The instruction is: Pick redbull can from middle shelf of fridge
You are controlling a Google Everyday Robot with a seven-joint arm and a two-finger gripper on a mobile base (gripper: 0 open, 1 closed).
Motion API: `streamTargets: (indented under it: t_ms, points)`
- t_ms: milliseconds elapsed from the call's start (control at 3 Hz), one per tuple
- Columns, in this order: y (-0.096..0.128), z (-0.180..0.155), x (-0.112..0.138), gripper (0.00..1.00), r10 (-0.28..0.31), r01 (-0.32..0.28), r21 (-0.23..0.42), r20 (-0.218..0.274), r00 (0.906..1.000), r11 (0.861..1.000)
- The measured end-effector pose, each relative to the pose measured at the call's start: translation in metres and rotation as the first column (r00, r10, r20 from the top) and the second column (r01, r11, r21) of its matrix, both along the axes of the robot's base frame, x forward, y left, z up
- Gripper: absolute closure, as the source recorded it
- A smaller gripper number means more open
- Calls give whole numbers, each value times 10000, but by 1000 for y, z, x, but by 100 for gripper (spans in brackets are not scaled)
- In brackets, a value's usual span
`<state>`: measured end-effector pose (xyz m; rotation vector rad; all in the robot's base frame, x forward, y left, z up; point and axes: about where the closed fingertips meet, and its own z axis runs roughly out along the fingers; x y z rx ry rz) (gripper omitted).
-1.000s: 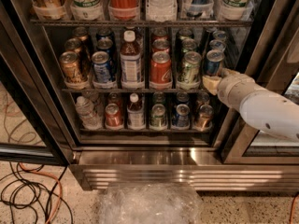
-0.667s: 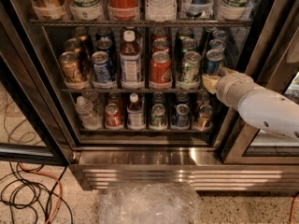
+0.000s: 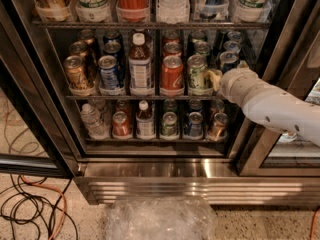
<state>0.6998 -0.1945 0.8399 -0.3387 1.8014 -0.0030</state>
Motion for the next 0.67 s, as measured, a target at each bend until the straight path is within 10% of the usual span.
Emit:
streamTargets:
  t_ms: [667]
  points:
    - [-6, 5, 0, 53, -1, 1, 0, 0, 10000, 10000]
